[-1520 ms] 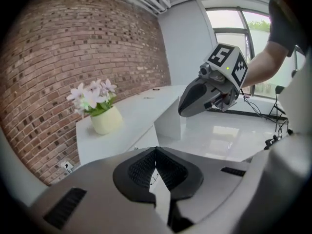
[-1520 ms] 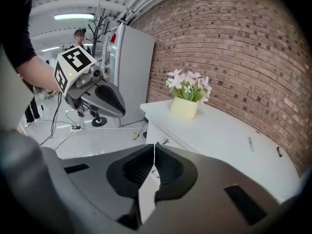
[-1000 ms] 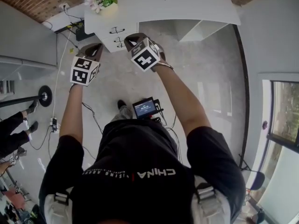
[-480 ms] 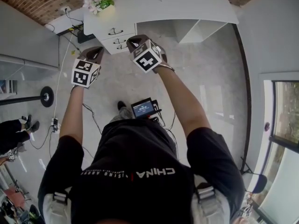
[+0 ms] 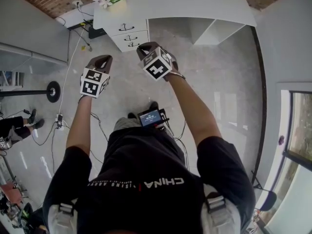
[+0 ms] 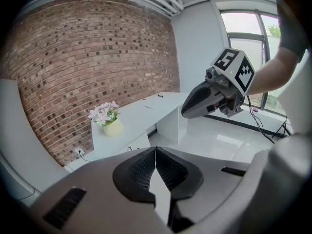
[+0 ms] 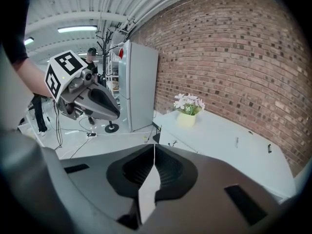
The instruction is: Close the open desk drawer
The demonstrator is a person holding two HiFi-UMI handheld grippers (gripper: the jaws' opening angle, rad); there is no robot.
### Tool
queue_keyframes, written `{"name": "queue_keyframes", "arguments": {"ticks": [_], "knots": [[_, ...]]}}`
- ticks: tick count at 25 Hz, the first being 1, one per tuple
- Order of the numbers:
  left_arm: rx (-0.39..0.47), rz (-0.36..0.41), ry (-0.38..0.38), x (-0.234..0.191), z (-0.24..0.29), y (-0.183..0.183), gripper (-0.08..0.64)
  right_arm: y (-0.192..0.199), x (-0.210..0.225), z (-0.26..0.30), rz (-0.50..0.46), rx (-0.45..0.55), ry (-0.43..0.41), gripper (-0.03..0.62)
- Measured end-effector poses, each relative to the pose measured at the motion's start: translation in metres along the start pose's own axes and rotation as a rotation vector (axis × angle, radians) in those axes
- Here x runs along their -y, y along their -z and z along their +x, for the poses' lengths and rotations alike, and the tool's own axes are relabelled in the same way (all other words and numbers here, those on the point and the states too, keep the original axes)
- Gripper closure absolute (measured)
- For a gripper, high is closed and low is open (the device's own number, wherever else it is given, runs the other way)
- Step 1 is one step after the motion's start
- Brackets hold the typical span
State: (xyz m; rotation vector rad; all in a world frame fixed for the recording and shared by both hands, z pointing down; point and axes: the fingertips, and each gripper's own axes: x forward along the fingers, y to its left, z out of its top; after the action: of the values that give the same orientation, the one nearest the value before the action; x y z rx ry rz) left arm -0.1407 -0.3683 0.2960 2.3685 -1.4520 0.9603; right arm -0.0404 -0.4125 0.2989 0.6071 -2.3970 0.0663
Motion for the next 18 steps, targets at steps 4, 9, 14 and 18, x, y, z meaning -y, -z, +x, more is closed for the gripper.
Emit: {"name": "queue_keyframes", "arguments": {"ticks": [4, 9, 14, 18], "knots": [[0.003, 0.002, -0.004, 0.009, -0.02, 0.011, 0.548, 0.006, -0.019, -0.017, 0.028, 0.008, 0.017, 0.574], [0.057, 0.011, -0.014, 0.028, -0.06, 0.015, 0.548, 0.006, -0.048, -0.048, 0.032, 0.01, 0.059, 0.574], [0.097, 0.019, -0.012, 0.056, -0.118, 0.041, 0.548, 0.007, -0.106, -0.074, 0.024, 0.002, 0.085, 0.575], [0.107, 0.028, -0.011, 0.083, -0.162, 0.073, 0.548, 0.016, -0.164, -0.093, -0.002, -0.008, 0.097, 0.574]]}}
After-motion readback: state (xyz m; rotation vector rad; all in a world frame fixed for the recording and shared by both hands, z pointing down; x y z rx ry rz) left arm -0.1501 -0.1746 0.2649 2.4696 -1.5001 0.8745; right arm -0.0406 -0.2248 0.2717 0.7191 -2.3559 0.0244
